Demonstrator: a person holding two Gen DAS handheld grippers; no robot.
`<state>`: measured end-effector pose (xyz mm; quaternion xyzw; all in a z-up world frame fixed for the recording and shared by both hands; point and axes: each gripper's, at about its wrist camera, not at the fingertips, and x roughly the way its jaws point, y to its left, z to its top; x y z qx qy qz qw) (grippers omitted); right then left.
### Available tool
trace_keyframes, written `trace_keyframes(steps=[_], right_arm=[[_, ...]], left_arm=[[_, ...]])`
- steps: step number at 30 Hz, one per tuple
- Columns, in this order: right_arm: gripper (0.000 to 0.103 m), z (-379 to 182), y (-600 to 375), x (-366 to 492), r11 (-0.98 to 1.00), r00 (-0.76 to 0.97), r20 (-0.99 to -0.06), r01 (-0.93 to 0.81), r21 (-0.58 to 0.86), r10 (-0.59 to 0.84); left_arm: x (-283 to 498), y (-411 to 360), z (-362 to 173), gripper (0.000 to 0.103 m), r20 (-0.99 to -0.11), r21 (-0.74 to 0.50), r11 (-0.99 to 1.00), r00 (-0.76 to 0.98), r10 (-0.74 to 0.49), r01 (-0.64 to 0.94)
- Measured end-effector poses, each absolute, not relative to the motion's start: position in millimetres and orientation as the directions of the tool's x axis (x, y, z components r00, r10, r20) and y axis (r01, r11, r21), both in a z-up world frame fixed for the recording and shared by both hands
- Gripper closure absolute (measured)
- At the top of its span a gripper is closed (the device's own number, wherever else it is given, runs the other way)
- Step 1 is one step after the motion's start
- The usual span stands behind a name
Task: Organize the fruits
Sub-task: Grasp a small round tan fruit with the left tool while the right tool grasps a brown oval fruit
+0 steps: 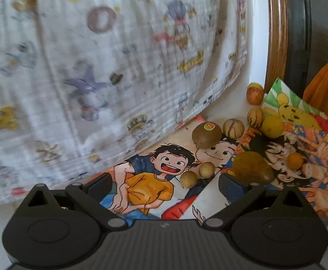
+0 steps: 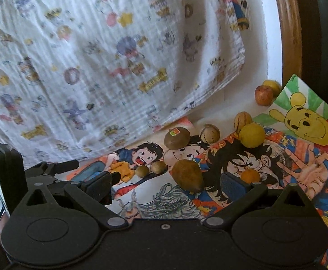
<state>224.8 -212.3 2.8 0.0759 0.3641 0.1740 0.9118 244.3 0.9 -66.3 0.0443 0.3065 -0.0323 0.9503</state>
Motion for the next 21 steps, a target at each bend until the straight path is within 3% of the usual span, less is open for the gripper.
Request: trace_keyframes(steps=[4,12,21], right_arm=[[0.001,-16.0,-210.6,246.3,0.931,0.651,-0.666,-0.255,0.261,0.365],[0.001,-43.4,-207.1,277.4,0.931,0.616,-0.698,-0.249,0.267,0.365],[0.001,-55.1,-204.2,294.9,0.929,0.598,-0.711,-0.247,0.277,0.37]], left_arm=[[267.6,-3.4,-86.9,0.002,-0.609,0.083,0.991,0.792,-0.034,0.106],[297.1,-7.6,-112.0,0.018,-0.649,0.066,0.989,0.759,-0.056,0.129],[313.7,-14.6,-122.1,0.043,-0.681,0.061,0.983,0.728,-0.085,0.172]])
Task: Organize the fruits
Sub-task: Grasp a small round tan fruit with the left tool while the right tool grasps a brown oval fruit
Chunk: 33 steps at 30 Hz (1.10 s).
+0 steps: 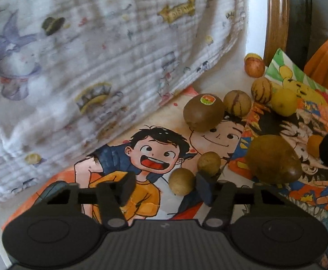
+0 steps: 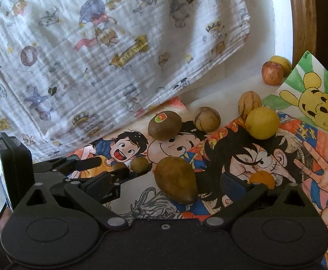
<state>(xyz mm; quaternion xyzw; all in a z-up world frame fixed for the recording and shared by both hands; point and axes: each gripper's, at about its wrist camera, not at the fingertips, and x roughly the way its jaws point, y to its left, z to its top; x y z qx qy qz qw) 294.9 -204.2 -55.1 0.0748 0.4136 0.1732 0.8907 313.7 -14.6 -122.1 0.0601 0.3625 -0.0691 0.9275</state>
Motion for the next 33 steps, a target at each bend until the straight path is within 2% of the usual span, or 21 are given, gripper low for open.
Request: trace_keyframes(steps=[4,9,24,29,32,33], right_arm=[[0.001,-57.5,-204.1,298.4,0.928,0.595,-0.712,-0.247,0.279,0.373],[0.001,-62.2,-203.8,301.4,0.929,0.59,-0.718,-0.244,0.277,0.369],[0.001,-95.1,-187.7,330.0,0.936,0.552,-0.76,-0.272,0.225,0.343],[0.012,-108.9,-179.4,341.4,0.938,0.528,-0.786,-0.288,0.19,0.322],[0.022,-115.7,-178.6,345.5,0.94,0.509,-0.802,-0.285,0.186,0.313],[0.029,-117.3,-178.4,346.2,0.94,0.504,-0.805,-0.285,0.188,0.313]], left_arm=[[316.2,-15.3,-125.4,0.05,-0.69,0.052,0.981,0.716,-0.101,0.189],[316.0,-18.3,-125.9,0.073,-0.689,0.053,0.974,0.713,-0.125,0.222],[309.0,-2.9,-112.9,0.075,-0.677,0.045,0.978,0.726,-0.118,0.201],[306.7,0.0,-113.1,0.075,-0.682,0.036,0.98,0.722,-0.118,0.194],[306.4,0.8,-113.6,0.075,-0.685,0.032,0.981,0.719,-0.118,0.192],[306.4,0.5,-113.5,0.075,-0.686,0.032,0.981,0.717,-0.119,0.193]])
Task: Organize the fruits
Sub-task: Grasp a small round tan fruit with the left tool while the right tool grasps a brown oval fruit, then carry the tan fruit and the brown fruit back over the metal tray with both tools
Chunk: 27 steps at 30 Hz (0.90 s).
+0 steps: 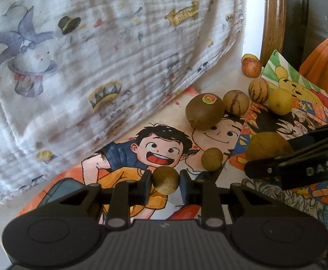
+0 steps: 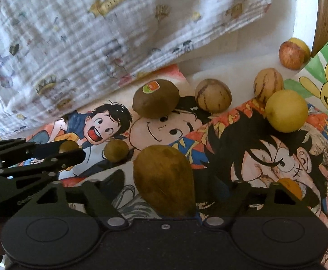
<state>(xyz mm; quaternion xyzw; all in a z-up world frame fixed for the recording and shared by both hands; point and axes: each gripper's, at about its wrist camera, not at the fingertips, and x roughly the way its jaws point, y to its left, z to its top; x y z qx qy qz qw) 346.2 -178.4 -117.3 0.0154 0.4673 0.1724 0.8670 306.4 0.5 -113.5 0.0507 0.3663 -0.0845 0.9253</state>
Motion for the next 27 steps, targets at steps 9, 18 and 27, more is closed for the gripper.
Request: trace_keyframes(steps=[9,18,27], right_arm=[[0.047,-103.8,-173.3,341.2,0.935,0.513,-0.794,-0.297,0.193,0.327],[0.047,-46.0,-177.0,307.8,0.919,0.577,-0.725,-0.328,0.216,0.377],[0.047,17.0,-184.2,247.8,0.911,0.65,-0.644,-0.352,0.217,0.404]], left_arm=[[301.2,-2.8,-103.7,0.075,-0.68,0.029,0.982,0.724,-0.118,0.187],[280.5,-4.6,-71.4,0.075,-0.642,0.034,0.985,0.759,-0.11,0.172],[233.1,-11.8,-26.6,0.075,-0.578,0.044,0.984,0.808,-0.114,0.17]])
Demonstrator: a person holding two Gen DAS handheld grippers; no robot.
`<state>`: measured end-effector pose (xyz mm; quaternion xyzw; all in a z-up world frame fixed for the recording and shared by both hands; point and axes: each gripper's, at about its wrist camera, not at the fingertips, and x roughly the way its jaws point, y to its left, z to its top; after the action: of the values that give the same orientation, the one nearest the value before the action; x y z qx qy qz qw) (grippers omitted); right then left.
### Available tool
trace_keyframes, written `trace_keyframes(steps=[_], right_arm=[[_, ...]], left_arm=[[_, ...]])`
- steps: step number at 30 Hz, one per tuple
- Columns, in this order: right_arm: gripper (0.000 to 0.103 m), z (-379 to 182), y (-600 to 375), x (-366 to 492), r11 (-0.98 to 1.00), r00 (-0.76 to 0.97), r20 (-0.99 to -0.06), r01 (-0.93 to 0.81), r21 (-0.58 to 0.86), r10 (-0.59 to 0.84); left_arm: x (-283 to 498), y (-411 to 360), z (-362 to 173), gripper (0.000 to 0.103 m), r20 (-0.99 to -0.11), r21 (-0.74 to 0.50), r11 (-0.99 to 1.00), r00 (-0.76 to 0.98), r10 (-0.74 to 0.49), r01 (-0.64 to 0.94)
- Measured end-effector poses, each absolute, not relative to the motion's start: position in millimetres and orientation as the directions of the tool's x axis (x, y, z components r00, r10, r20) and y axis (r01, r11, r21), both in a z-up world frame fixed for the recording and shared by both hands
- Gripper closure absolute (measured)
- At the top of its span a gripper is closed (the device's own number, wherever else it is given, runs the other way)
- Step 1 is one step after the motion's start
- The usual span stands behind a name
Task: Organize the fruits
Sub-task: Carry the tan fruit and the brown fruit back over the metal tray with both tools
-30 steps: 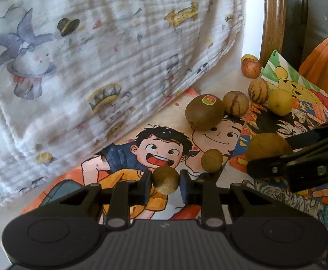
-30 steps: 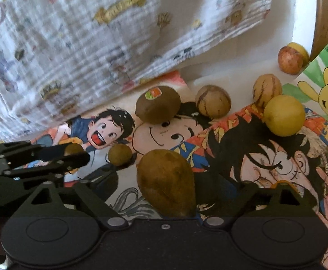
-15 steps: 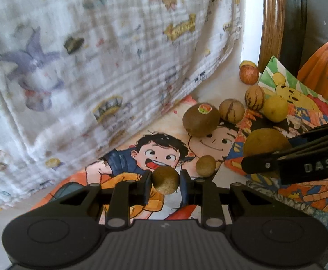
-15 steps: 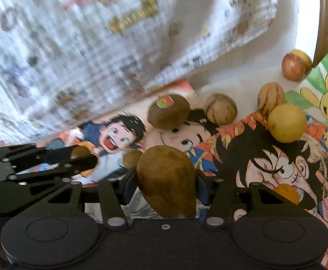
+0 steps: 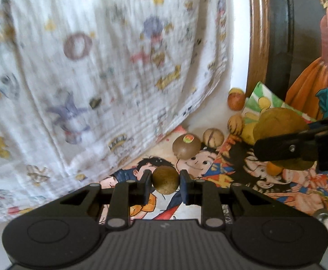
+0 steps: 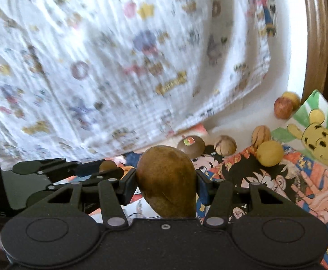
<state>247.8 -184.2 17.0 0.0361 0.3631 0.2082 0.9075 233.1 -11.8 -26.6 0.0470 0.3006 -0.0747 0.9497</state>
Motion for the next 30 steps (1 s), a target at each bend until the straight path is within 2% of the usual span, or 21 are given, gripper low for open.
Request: trace_keyframes(steps=[12,30], right_arm=[[0.047,91.2,-209.8,156.2,0.913,0.74,-0.535,-0.348,0.214,0.408],[0.047,134.8,-242.7,50.1,0.914,0.81,-0.424,-0.337,0.226,0.404]], left_arm=[[158.0,-23.6,42.3,0.075,-0.471,0.064,0.981,0.872,-0.132,0.183],[74.3,-43.9,83.0,0.075,-0.391,0.069,0.972,0.903,-0.181,0.224]])
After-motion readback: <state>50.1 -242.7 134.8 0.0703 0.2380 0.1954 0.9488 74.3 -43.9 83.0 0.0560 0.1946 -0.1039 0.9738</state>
